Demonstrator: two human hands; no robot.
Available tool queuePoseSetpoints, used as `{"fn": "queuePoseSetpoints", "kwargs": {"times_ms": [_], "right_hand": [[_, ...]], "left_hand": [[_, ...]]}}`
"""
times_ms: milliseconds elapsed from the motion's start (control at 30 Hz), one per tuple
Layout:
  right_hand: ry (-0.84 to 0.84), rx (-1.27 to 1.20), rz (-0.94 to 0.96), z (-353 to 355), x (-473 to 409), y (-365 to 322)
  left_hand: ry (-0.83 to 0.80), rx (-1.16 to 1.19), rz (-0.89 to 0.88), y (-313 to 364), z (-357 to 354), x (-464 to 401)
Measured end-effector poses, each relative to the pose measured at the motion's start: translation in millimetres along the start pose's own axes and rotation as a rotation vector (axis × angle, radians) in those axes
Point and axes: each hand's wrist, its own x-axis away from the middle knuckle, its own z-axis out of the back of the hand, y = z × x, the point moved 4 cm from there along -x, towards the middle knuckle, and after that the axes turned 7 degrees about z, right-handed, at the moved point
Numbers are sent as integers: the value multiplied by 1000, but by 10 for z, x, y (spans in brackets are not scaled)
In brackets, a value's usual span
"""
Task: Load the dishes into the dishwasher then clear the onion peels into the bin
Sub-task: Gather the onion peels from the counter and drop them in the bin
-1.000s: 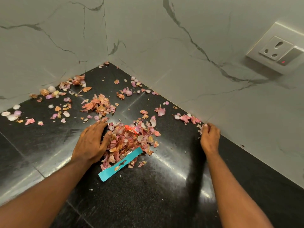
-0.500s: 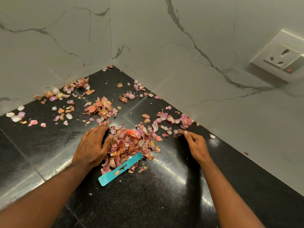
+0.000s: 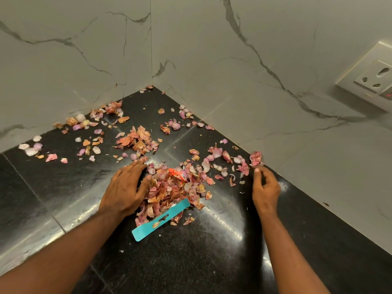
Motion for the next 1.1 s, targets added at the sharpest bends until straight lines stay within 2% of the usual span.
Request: {"fn": "queuePoseSetpoints", "kwargs": {"times_ms": [33,100,167,233,267,333,400,433,467,533,600,800,867,967,1033,1100], "right_hand": [[22,55,-82,-5,-70,55],[-118,218,-225,-95,-160,178],[-357,247,-125,-275,-125,136],[-530,47,-5,-390,-22,-80],[-524,-86,-12,-395,6,-170],[-342,-237,-49,-325,-49,-299],[-83,-150,-43,-205,-223,-293],[-41,-81,-56,-179,-334,-272],[-78,-33,-90,-211,-422,-232],[-344,95,-150,-388,-462,-145],[-553,204,-39,-580,-324,-153],[-734,-220,142,-973,205,-692],[-692,-283,171,-1006,263,-869],[-417,-272,150,-890,106,-926],[-255,-130,91,-747,-77,-774],[-300,116,-11,-697,-148,-521]], "left_hand": [[0,0,0,-6,-4,0],[0,-5,-2,-18,-6,5],[-4,-8,-4,-23,-12,6],[-2,-2,-3,-27,-17,1],[0,0,-1,-30,-18,-3],[0,1,1,-34,-24,-2],[1,4,-1,-33,-29,-2],[3,5,-4,-31,-31,-5],[6,7,-5,-33,-27,-9],[9,6,-6,-38,-28,-11],[13,6,-13,-31,-21,-7],[40,35,-33,48,52,-24],[50,29,-43,42,66,-39],[39,11,-45,15,54,-37],[36,10,-40,-3,43,-27],[28,7,-36,-28,34,-1]]}}
